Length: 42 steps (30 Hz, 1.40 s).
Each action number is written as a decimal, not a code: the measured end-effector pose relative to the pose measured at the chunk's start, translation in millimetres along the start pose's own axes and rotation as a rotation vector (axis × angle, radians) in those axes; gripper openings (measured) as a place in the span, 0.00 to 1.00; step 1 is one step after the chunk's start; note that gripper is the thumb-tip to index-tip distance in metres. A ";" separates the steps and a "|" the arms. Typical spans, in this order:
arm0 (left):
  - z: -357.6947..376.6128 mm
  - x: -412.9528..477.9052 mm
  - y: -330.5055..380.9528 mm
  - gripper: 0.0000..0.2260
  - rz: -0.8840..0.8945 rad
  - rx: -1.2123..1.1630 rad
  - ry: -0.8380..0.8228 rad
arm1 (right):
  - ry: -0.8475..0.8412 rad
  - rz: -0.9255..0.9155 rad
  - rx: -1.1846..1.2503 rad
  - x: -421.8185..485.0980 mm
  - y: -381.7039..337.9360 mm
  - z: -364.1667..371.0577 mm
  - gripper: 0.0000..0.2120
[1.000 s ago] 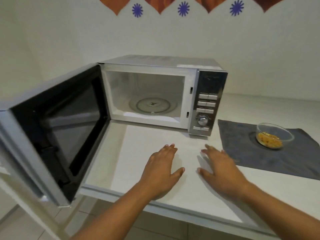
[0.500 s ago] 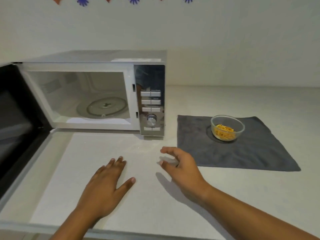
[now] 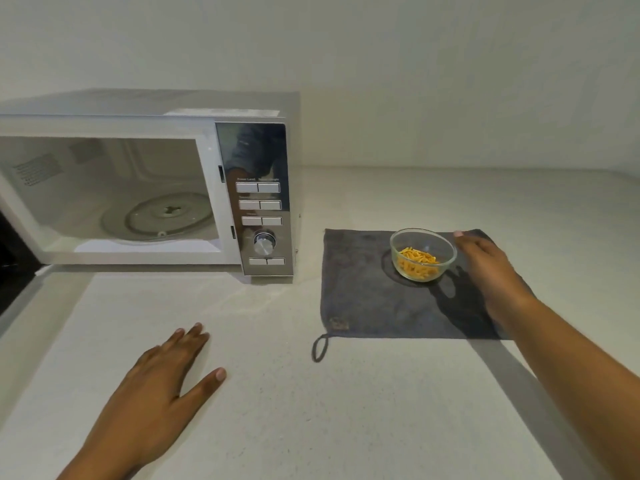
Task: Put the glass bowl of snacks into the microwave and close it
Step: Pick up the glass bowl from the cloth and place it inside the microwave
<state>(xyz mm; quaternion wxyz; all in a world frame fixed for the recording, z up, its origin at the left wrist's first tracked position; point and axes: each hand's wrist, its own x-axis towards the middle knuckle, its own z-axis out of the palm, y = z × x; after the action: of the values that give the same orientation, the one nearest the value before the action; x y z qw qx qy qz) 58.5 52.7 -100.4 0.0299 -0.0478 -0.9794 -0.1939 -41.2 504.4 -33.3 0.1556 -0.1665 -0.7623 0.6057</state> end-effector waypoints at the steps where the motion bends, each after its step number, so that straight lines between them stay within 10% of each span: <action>1: -0.7 -0.2 0.1 0.41 -0.005 0.002 0.000 | -0.052 0.012 -0.036 2.3 5.9 -0.9 0.21; 19: -1.2 -2.8 1.8 0.40 0.020 -0.006 -0.039 | -0.134 -0.315 -0.555 9.0 25.4 1.6 0.27; 42: -48.7 13.3 25.0 0.47 -0.017 -0.722 0.133 | -0.678 -0.428 -0.078 -164.3 -45.8 187.1 0.20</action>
<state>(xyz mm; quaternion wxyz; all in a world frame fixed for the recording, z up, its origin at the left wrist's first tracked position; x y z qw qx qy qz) 49.8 58.2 -45.0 0.0731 -0.0346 -0.8441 -0.5300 20.8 259.0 -35.2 0.0117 0.1993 -0.8102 0.5511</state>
